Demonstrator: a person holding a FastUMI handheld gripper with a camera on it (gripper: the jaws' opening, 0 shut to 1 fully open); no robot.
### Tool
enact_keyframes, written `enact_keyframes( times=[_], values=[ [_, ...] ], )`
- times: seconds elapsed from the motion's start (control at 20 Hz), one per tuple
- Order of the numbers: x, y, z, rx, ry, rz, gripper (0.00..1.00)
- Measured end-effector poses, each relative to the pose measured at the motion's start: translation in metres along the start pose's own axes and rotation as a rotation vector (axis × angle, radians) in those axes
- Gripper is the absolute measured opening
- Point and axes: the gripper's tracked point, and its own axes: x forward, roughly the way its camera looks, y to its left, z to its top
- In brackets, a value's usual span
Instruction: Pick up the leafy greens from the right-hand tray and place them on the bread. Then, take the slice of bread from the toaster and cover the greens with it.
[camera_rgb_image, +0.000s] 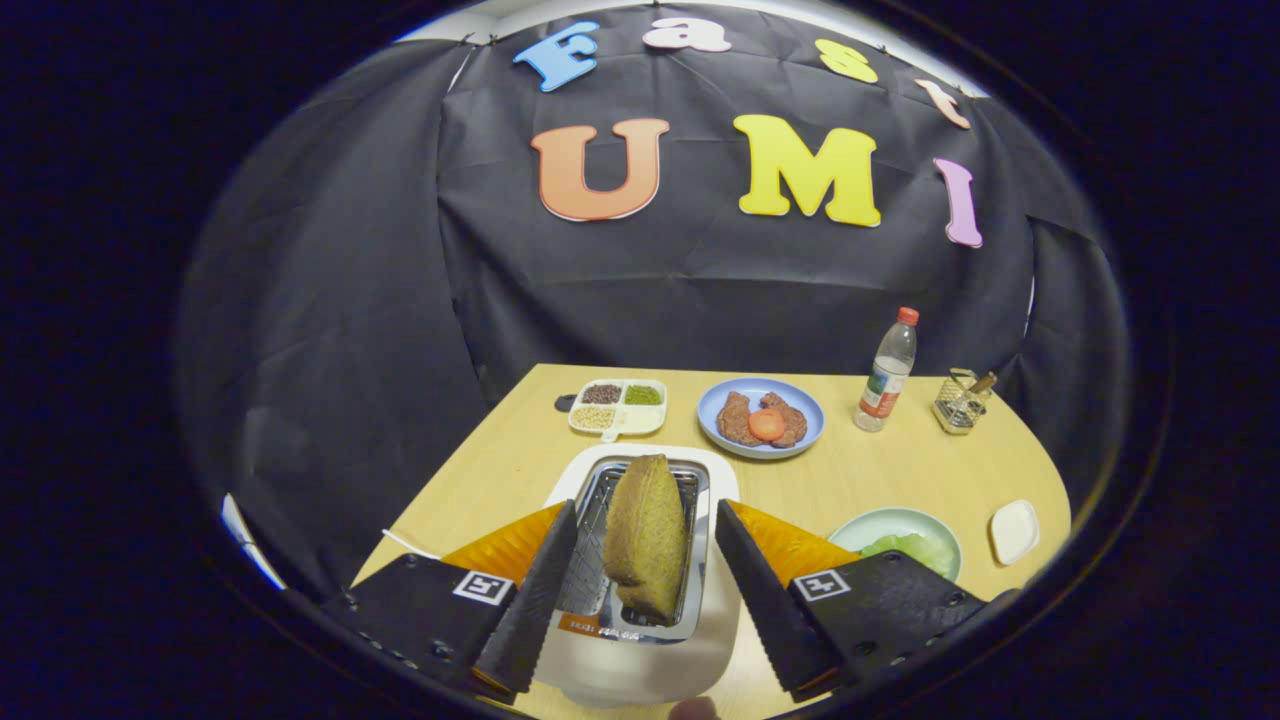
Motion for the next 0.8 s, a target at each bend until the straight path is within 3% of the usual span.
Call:
enact_keyframes(
  times=[0.05, 0.35, 0.45, 0.8],
  values=[
    [0.006, 0.001, -0.003, -0.006, 0.01, -0.003, 0.84],
    [0.006, -0.008, -0.005, -0.007, 0.03, -0.053, 0.17],
    [0.004, -0.008, 0.001, 0.005, 0.043, -0.019, 0.1],
    [-0.057, -0.041, 0.079, 0.081, -0.075, 0.084, 0.1]
  ],
)
